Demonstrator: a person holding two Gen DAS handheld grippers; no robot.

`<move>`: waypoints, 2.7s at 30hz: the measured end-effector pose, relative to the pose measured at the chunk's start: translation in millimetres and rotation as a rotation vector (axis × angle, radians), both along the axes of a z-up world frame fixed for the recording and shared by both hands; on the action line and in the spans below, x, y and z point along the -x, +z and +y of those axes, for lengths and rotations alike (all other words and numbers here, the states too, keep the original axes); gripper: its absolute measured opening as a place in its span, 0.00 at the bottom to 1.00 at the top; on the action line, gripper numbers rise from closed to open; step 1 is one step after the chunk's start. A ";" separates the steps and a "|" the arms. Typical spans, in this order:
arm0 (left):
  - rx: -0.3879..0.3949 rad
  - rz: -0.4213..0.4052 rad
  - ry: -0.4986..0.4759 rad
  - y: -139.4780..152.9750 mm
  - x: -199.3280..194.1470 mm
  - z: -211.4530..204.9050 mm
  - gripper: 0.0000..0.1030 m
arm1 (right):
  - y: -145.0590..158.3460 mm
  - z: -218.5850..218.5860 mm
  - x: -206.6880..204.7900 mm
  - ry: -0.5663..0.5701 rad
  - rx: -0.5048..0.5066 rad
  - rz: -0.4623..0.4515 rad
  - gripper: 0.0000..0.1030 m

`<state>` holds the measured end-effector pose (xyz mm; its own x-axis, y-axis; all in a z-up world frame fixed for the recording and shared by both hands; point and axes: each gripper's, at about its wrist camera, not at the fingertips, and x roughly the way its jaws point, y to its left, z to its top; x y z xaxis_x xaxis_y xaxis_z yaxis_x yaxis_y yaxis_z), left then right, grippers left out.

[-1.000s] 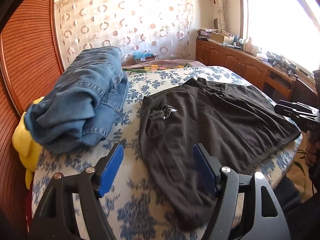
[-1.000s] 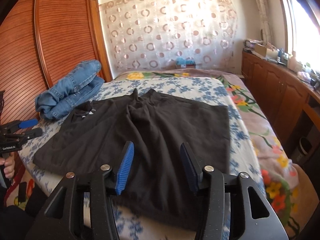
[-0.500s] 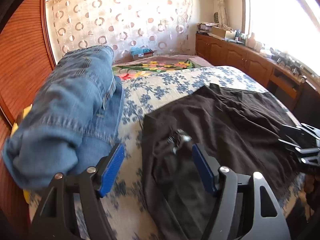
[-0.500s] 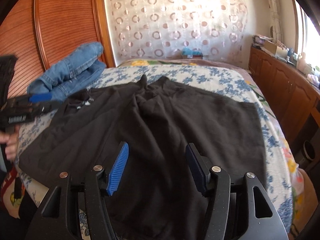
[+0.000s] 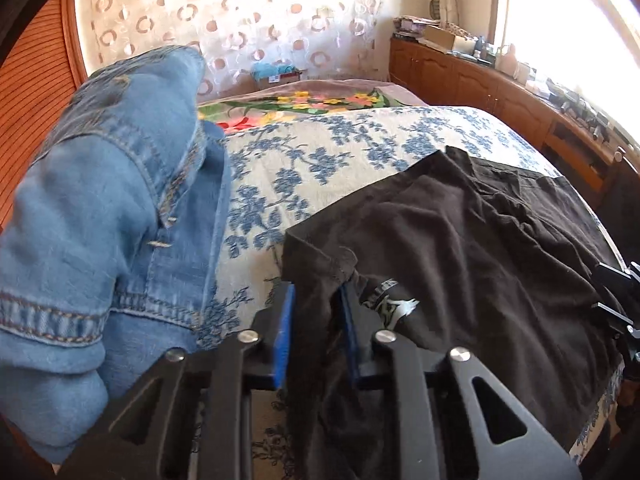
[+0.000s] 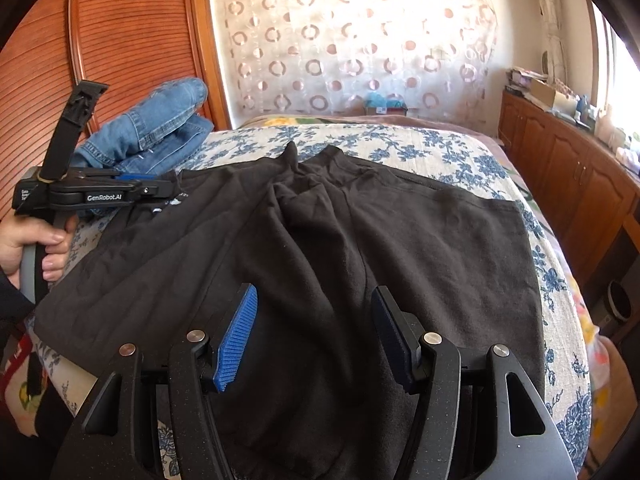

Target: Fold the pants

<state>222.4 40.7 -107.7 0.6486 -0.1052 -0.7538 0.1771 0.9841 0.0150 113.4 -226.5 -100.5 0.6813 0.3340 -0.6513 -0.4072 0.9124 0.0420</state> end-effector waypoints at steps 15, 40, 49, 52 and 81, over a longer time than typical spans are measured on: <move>-0.061 -0.117 0.120 23.1 20.2 25.2 0.28 | -2.0 7.7 1.9 -0.001 0.045 -0.024 0.59; 0.027 -0.114 -0.043 -1.0 96.8 -20.7 0.69 | -1.9 4.0 0.8 -0.022 0.041 -0.018 0.59; 0.045 -0.128 -0.060 -1.4 110.5 -23.6 0.69 | 2.8 4.9 7.5 -0.037 0.077 -0.042 0.63; 0.047 -0.136 -0.060 -2.7 111.9 -23.6 0.69 | 8.0 -0.5 15.8 -0.043 0.075 -0.053 0.63; 0.075 -0.183 0.000 -0.3 119.0 -14.8 0.69 | 7.5 -126.3 71.1 -0.212 -0.001 0.102 0.41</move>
<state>103.4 26.0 -108.1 0.7739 -0.1565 -0.6136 0.1777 0.9837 -0.0268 42.4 -352.8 -93.0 0.6667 0.1908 -0.7205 -0.1999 0.9770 0.0738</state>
